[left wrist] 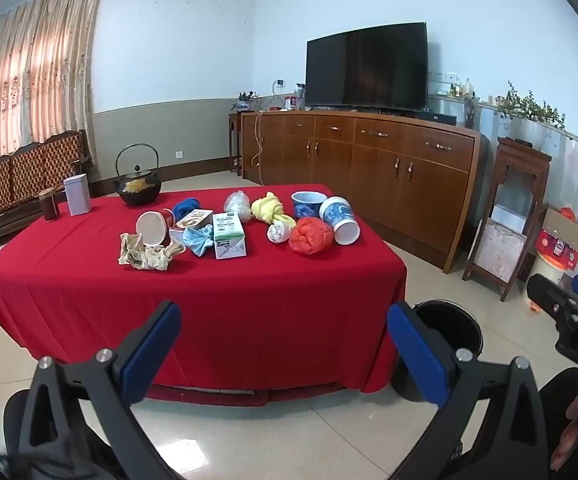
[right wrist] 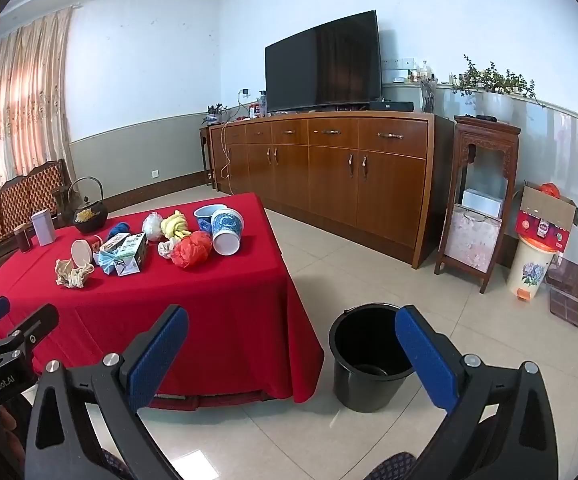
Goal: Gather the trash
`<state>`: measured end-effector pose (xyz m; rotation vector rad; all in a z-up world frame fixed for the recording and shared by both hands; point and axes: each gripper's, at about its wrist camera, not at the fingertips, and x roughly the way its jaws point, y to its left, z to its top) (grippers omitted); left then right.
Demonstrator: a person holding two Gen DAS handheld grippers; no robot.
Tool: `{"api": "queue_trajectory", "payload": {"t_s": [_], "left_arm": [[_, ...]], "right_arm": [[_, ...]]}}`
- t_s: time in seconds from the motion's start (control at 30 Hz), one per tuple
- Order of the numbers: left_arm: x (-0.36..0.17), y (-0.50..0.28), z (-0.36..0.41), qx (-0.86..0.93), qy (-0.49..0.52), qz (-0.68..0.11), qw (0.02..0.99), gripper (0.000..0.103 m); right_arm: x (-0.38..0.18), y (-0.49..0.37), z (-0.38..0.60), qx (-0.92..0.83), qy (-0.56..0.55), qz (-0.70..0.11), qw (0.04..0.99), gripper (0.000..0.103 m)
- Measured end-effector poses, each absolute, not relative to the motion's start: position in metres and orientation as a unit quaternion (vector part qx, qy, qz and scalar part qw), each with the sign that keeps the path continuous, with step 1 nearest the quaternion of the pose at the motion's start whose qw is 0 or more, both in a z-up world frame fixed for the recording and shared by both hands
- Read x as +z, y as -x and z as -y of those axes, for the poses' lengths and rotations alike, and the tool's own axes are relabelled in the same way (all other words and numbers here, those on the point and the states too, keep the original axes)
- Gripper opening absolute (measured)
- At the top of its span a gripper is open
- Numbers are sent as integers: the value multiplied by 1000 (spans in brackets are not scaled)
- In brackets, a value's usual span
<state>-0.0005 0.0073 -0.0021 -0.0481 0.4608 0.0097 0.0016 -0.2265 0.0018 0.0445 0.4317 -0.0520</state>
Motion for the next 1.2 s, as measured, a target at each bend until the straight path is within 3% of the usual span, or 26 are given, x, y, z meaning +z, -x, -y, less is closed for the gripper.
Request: {"api": "queue_trajectory", "payload": {"t_s": [1.2], "left_arm": [[-2, 1, -6, 6, 22, -229, 973, 103]], "right_arm": [[-2, -6, 219, -23, -22, -217, 976, 103]]}}
